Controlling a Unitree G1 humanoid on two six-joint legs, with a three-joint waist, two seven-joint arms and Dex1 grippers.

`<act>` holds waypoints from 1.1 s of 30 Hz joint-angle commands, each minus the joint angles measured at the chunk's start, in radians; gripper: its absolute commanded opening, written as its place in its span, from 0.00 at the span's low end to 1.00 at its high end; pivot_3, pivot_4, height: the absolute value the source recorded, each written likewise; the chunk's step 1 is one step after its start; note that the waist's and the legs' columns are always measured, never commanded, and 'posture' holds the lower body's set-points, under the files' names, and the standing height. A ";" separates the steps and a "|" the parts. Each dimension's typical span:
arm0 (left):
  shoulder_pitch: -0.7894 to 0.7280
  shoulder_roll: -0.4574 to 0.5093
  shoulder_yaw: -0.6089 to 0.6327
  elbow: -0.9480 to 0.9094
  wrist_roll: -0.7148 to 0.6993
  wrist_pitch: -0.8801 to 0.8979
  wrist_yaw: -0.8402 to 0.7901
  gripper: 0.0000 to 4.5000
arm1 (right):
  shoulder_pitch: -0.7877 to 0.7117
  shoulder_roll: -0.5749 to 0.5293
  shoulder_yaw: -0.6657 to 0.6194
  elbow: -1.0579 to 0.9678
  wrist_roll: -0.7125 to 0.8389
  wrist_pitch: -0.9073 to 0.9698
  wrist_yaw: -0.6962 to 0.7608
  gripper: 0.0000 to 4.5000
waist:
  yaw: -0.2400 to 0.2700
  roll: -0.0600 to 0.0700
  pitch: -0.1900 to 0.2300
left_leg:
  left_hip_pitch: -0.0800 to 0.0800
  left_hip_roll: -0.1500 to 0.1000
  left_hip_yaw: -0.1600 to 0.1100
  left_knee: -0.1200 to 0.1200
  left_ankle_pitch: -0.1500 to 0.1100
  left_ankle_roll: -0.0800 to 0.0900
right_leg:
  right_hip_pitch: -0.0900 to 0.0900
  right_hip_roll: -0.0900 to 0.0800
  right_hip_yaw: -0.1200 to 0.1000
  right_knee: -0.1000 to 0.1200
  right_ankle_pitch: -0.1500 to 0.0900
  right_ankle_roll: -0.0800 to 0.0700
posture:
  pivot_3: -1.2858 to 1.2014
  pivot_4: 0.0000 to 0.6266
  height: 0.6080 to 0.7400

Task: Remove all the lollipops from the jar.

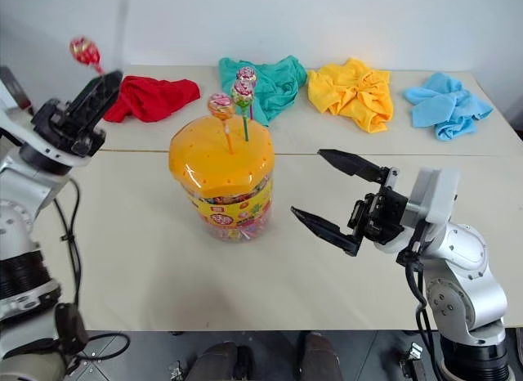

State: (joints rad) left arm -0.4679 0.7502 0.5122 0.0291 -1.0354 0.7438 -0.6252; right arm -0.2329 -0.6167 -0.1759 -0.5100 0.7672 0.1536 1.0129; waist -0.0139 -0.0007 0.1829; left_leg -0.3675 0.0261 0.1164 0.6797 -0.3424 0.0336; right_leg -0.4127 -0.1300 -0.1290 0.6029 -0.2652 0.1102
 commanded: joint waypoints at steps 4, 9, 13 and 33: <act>0.292 0.171 -0.044 0.105 0.289 -0.047 -0.073 0.01 | -0.037 -0.056 0.042 0.046 0.000 -0.011 0.171 1.00 | 0.010 -0.005 0.002 | -0.003 0.001 0.000 0.001 0.000 -0.001 | -0.002 0.000 -0.001 0.000 -0.001 -0.001 | 0.52 0.24 1.00; 0.532 0.214 -0.011 -0.038 0.316 0.125 -0.009 0.01 | -0.031 -0.110 0.089 0.113 -0.040 0.002 0.282 1.00 | 0.015 -0.006 0.001 | -0.003 0.002 0.000 0.002 -0.006 0.000 | -0.002 -0.004 0.000 -0.002 -0.001 -0.001 | 0.52 0.24 1.00; 0.614 0.213 -0.030 -0.136 0.350 0.124 -0.034 0.11 | -0.011 -0.127 0.100 0.159 -0.099 -0.027 0.315 1.00 | 0.012 -0.002 0.001 | -0.002 0.002 0.000 0.002 -0.010 -0.002 | -0.002 -0.012 0.002 -0.003 -0.001 -0.002 | 0.52 0.24 1.00; 0.384 0.195 0.132 -0.142 0.154 -0.198 -0.473 0.61 | 0.009 -0.008 -0.154 0.063 0.110 0.034 0.005 1.00 | 0.013 -0.001 0.001 | -0.003 0.004 0.006 0.003 -0.010 -0.002 | -0.006 -0.004 -0.002 0.002 -0.002 -0.003 | 0.52 0.24 1.00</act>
State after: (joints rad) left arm -0.0329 0.9434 0.6253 -0.0446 -0.7955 0.5172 -1.0993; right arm -0.2202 -0.6263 -0.2909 -0.3950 0.8286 0.1794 1.0500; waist -0.0007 -0.0020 0.1843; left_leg -0.3702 0.0302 0.1226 0.6825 -0.3522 0.0313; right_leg -0.4188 -0.1333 -0.1313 0.6055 -0.2667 0.1073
